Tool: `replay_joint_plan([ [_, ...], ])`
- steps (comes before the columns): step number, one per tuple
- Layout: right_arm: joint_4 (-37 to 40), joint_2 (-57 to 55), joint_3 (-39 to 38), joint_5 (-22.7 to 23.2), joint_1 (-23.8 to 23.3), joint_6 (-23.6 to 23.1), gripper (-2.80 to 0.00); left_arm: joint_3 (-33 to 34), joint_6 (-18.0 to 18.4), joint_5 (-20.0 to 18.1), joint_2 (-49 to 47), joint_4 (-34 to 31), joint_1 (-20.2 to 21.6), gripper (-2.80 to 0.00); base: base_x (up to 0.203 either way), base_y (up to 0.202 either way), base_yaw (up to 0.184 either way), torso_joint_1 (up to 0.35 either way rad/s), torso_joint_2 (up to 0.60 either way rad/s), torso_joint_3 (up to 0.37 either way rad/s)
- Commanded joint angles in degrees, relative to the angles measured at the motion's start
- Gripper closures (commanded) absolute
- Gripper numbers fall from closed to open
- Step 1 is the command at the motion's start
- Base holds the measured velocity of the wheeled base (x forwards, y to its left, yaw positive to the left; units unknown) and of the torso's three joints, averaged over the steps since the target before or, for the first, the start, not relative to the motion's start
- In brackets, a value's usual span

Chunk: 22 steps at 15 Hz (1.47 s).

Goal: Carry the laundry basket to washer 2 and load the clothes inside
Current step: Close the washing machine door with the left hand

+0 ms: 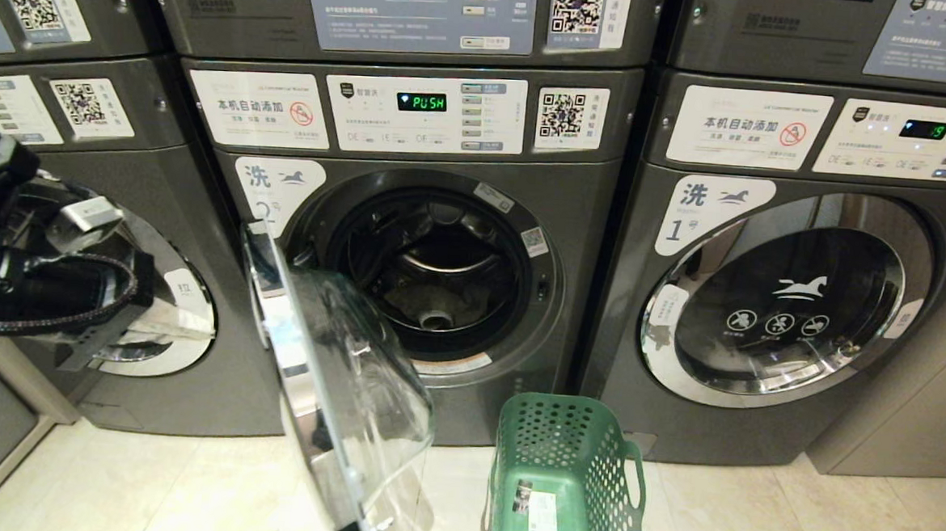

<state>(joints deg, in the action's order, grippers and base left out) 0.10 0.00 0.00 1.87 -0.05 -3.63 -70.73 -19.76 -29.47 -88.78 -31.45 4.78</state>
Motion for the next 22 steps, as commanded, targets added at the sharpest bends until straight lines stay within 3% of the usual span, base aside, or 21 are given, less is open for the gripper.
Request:
replay_joint_plan([
  [1, 0.0, -0.1, 0.0, 0.0, 0.0, -0.1, 0.00, 0.2, -1.9, -0.1, -1.6, 2.6, -6.4, 0.00, 0.000, 0.000, 0.000, 0.000, 0.00, 0.000],
  [4, 0.0, -0.1, 0.0, 0.1, 0.0, -0.1, 0.00, -0.1, -11.6, 0.1, -3.6, 14.8, -11.9, 0.00, 0.000, 0.000, 0.000, 0.000, 0.00, 0.000],
  [7, 0.0, -0.1, 0.0, 0.1, 0.0, -0.1, 0.00, -0.4, -15.2, 0.3, -5.8, 22.1, -16.5, 0.00, 0.000, 0.000, 0.000, 0.000, 0.00, 0.000],
  [9, 0.0, -0.1, 0.0, 0.1, 0.0, 0.0, 0.00, -1.0, -17.3, 2.7, -8.9, 27.5, -19.4, 0.00, 0.000, 0.000, 0.000, 0.000, 0.00, 0.000],
  [13, 0.0, -0.1, 0.0, 0.0, 0.0, -0.1, 0.00, -6.1, -18.0, 10.8, -17.9, 33.2, -25.6, 0.00, 0.000, 0.000, 0.000, 0.000, 0.00, 0.000],
  [17, 0.4, -0.1, 0.3, 1.9, 0.0, -7.2, 0.00, -12.3, -18.1, 17.2, -29.0, 37.3, -30.7, 0.00, 0.000, 0.000, 0.000, 0.000, 0.00, 0.000],
  [19, 1.7, -3.1, 6.0, 2.3, -0.1, -6.6, 0.00, -19.3, -18.0, 19.1, -34.3, 38.2, -32.3, 0.00, 0.000, 0.000, 0.000, 0.000, 0.00, 0.000],
  [22, 3.6, -20.2, 23.6, 3.2, 0.0, 0.2, 0.00, -29.7, -17.7, 19.8, -40.3, 37.0, -33.2, 0.00, 0.000, 0.000, 0.000, 0.000, 0.00, 0.000],
])
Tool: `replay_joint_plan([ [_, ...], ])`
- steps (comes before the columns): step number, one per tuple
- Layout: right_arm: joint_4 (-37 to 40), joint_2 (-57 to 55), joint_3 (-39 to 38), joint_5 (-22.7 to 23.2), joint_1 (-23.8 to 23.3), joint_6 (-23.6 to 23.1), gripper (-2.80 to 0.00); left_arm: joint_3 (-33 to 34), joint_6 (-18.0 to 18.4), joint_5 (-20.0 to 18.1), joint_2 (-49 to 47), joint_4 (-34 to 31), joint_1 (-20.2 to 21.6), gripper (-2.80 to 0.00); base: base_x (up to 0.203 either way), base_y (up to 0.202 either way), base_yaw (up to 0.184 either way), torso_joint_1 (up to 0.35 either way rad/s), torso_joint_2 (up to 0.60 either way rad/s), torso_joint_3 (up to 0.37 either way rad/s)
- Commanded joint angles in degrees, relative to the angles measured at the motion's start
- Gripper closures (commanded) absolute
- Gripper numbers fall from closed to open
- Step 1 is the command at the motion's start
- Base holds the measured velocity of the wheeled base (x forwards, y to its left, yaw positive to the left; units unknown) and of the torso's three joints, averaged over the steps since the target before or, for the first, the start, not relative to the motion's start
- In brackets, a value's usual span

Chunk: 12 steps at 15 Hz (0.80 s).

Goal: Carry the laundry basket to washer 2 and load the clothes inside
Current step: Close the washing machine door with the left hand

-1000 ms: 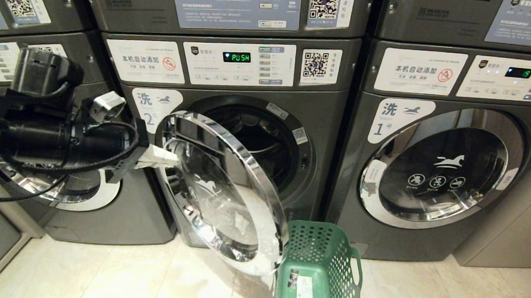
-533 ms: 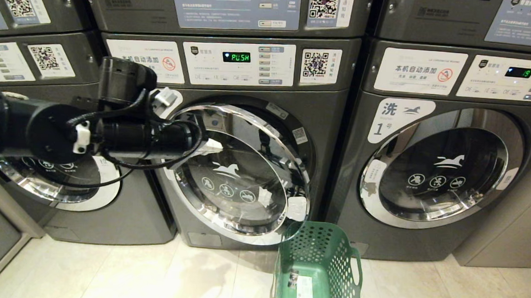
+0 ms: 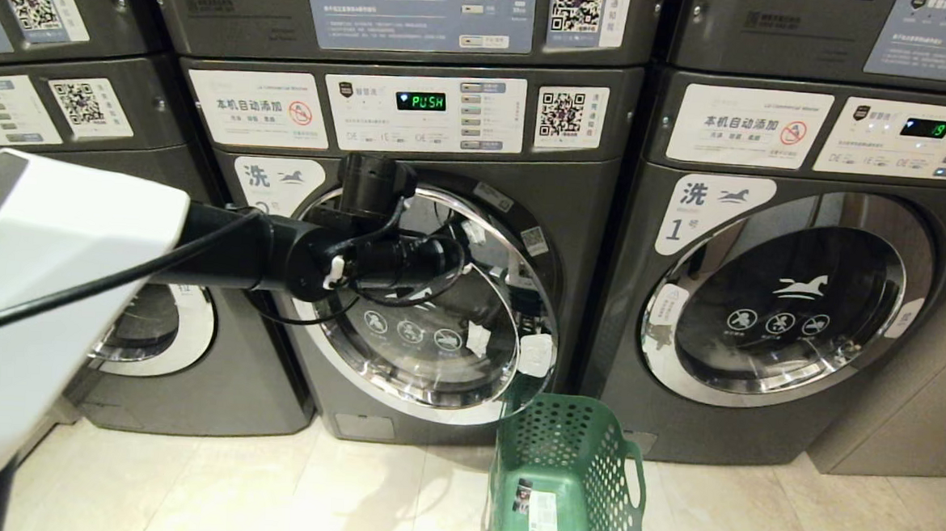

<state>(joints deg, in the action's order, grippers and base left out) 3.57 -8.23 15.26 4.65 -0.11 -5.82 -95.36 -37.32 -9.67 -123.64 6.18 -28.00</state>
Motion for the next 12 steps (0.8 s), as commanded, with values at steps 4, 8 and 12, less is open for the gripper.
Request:
replay_joint_plan([
  [4, 1.2, -43.0, 28.6, 8.4, 1.3, 9.3, 0.00, -13.4, -0.3, 2.3, -7.8, -7.1, -0.5, 0.00, 0.000, 0.000, 0.000, 0.000, 0.00, 0.000],
  [8, 2.1, -59.8, 31.2, 30.5, 8.9, 18.7, 0.00, -13.9, -0.1, 2.6, -8.6, -6.6, -0.2, 0.00, 0.000, 0.000, 0.000, 0.000, 0.00, 0.000],
  [12, -1.2, -72.6, 27.5, 41.0, 12.6, 20.2, 0.00, -11.4, -0.9, 4.9, -10.0, -6.2, -0.7, 0.00, 0.000, 0.000, 0.000, 0.000, 0.00, 0.000],
])
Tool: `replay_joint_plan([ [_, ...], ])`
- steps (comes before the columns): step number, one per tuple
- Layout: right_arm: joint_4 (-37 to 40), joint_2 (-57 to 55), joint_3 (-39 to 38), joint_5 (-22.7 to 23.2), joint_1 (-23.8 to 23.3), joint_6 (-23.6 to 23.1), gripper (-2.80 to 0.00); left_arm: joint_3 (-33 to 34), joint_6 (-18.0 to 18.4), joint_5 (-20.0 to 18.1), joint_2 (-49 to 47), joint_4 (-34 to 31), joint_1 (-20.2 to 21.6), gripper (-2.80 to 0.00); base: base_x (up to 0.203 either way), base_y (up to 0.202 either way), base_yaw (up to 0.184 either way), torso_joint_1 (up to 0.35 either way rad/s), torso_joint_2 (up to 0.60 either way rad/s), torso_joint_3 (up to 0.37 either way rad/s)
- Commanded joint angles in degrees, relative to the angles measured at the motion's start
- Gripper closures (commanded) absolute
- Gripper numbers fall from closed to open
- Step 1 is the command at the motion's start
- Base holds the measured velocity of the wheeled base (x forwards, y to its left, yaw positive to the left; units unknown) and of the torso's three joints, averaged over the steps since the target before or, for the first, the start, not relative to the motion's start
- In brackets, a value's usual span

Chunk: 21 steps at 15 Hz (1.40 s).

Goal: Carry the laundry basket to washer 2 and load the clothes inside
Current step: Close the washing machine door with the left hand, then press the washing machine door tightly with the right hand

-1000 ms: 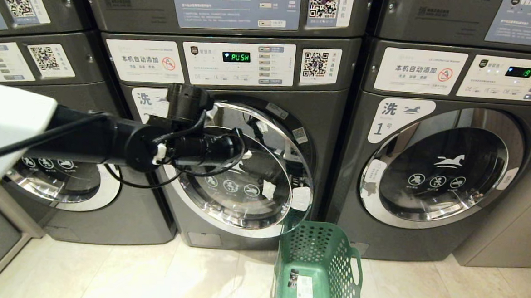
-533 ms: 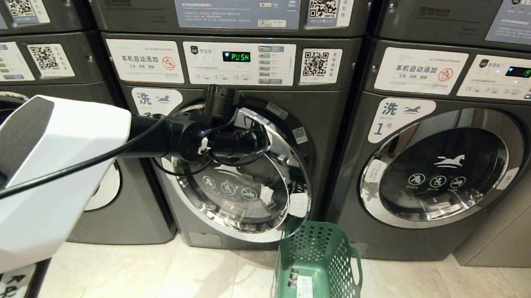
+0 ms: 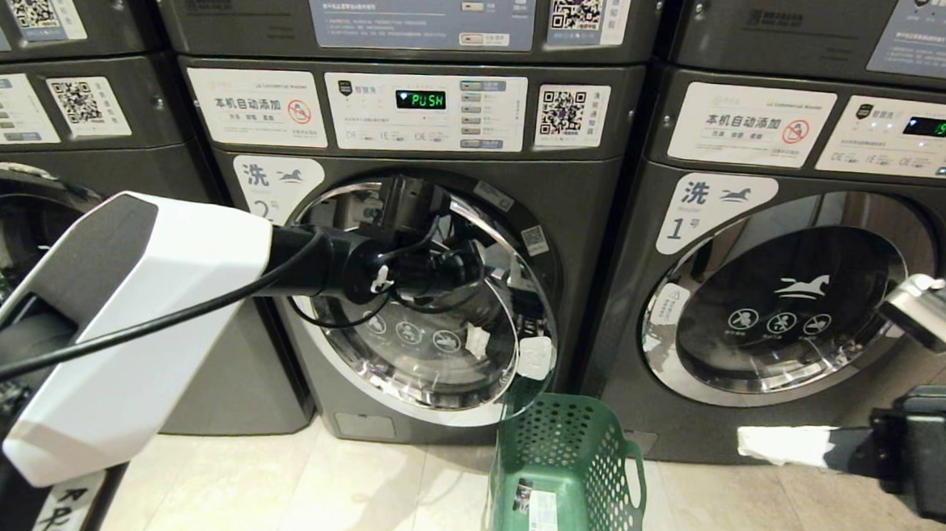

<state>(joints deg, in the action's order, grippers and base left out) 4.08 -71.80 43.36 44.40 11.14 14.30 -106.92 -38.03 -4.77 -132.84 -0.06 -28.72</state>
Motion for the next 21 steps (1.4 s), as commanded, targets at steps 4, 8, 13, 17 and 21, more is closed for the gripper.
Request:
replay_joint_plan([
  [4, -20.9, -27.1, 0.0, -8.7, 5.8, -0.1, 0.00, -3.6, 0.1, 0.0, -2.9, 0.1, 0.0, 0.00, 0.000, 0.000, 0.000, 0.000, 0.00, 0.000],
  [8, -44.9, -46.9, 4.3, -26.5, 11.1, -0.3, 0.00, -3.6, 0.8, 0.0, -3.3, 1.7, 0.3, 0.00, 0.000, 0.000, 0.000, 0.000, 0.00, 0.000],
  [13, -60.9, -62.5, 15.5, -36.6, 14.7, -0.1, 0.00, -3.6, 1.4, 0.2, -3.4, 2.4, 0.3, 0.00, 0.000, 0.000, 0.000, 0.000, 0.00, 0.000],
  [17, -65.4, -69.0, 22.6, -41.6, 15.0, -0.5, 0.00, -3.6, 1.5, 0.2, -3.0, 2.5, 0.5, 0.00, 0.000, 0.000, 0.000, 0.000, 0.00, 0.000],
  [21, -65.4, -74.9, 31.9, -46.4, 15.0, -0.8, 0.00, -3.6, 1.5, 0.3, -2.6, 2.4, 0.6, 0.00, 0.000, 0.000, 0.000, 0.000, 0.00, 0.000],
])
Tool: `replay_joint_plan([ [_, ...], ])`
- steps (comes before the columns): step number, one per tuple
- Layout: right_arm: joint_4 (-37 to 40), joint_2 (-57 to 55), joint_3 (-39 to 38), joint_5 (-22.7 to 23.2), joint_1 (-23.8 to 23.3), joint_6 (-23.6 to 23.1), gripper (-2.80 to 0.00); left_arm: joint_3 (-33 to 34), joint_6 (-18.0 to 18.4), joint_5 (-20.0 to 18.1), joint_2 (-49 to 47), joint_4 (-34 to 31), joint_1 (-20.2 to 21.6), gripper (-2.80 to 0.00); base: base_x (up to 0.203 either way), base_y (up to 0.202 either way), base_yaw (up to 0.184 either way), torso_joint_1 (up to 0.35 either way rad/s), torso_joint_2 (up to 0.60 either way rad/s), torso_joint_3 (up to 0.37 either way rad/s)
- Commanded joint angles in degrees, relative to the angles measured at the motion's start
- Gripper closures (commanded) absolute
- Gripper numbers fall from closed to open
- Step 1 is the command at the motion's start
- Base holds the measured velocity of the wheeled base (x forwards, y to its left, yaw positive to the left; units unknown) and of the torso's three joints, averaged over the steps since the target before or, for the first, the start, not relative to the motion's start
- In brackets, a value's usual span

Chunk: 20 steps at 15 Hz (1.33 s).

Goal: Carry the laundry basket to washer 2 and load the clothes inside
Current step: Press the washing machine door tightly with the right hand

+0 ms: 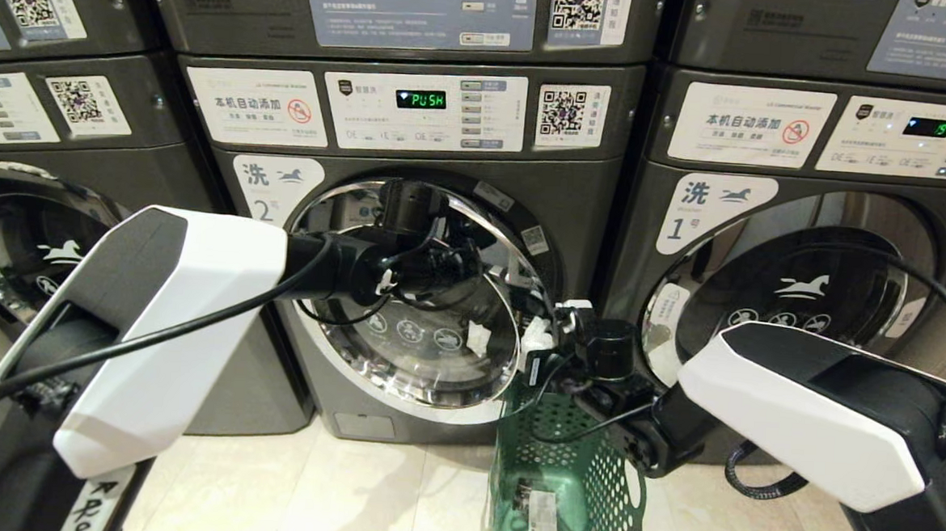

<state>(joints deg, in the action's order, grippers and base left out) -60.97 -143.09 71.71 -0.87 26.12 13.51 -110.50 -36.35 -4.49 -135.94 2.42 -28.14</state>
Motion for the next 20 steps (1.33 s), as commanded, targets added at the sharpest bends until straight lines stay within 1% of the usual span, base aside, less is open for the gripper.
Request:
replay_joint_plan([
  [1, -0.3, -5.1, 6.0, -2.0, -0.1, -0.1, 0.00, 0.0, -0.2, 0.0, 0.8, 0.0, 0.0, 0.00, 0.000, 0.000, 0.000, 0.000, 0.00, 0.000],
  [3, -0.3, -7.5, 10.0, -2.6, -0.2, -0.8, 0.00, 0.0, -0.1, 0.1, 1.5, -0.5, 0.0, 0.00, 0.000, 0.000, 0.000, 0.000, 0.00, 0.000],
  [4, -0.2, -8.5, 11.7, -2.9, -0.6, -1.7, 0.00, 0.0, -0.1, 0.8, 2.0, -0.8, 0.0, 0.00, 0.000, 0.000, 0.000, 0.000, 0.00, 0.000],
  [6, -0.2, -9.5, 14.6, -4.7, -1.7, -2.6, 0.00, 0.0, 0.0, 4.1, 2.6, -1.1, 0.0, 0.00, 0.000, 0.000, 0.000, 0.000, 0.00, 0.000],
  [7, -0.1, -9.6, 15.6, -5.1, -2.2, -2.7, 0.00, 0.1, 0.5, 5.0, 3.4, -1.6, 0.2, 0.00, 0.000, 0.000, 0.000, 0.000, 0.00, 0.000],
  [9, 0.4, -10.6, 17.9, -5.4, -2.8, -2.8, 0.00, 0.5, 2.9, 5.6, 4.5, -2.7, 1.9, 0.00, 0.000, 0.000, 0.000, 0.000, 0.00, 0.000],
  [10, 0.5, -11.2, 19.5, -6.5, -3.3, -3.4, 0.00, 1.0, 3.6, 6.9, 5.2, -3.0, 2.9, 0.00, 0.000, 0.000, 0.000, 0.000, 0.00, 0.000],
  [12, 0.6, -12.9, 23.2, -8.1, -3.8, -3.8, 0.00, 1.3, 5.9, 10.1, 5.5, -3.5, 3.9, 0.00, 0.000, 0.000, 0.000, 0.000, 0.00, 0.000],
  [14, 2.0, -14.1, 25.8, -8.8, -4.2, -4.5, 0.00, 2.9, 10.7, 15.1, 5.9, -4.4, 5.1, 0.00, 0.000, 0.000, 0.000, 0.000, 0.00, 0.000],
  [15, 2.6, -14.6, 27.3, -8.8, -4.4, -4.5, 0.00, 3.8, 12.1, 15.9, 7.1, -5.9, 5.7, 0.00, 0.000, 0.000, 0.000, 0.000, 0.00, 0.000],
  [16, 3.0, -15.9, 30.0, -8.8, -4.6, -4.6, 0.00, 4.9, 12.7, 16.2, 8.1, -7.1, 6.4, 0.00, 0.000, 0.000, 0.000, 0.000, 0.00, 0.000],
  [18, 3.9, -19.0, 34.8, -9.4, -4.9, -4.7, 0.00, 6.3, 13.0, 16.7, 9.6, -7.3, 7.4, 0.00, 0.000, 0.000, 0.000, 0.000, 0.00, 0.000],
  [20, 4.3, -19.9, 35.6, -9.7, -4.8, -4.7, 0.00, 7.3, 13.5, 16.7, 11.2, -7.3, 7.8, 0.00, 0.000, 0.000, 0.000, 0.000, 0.00, 0.000],
])
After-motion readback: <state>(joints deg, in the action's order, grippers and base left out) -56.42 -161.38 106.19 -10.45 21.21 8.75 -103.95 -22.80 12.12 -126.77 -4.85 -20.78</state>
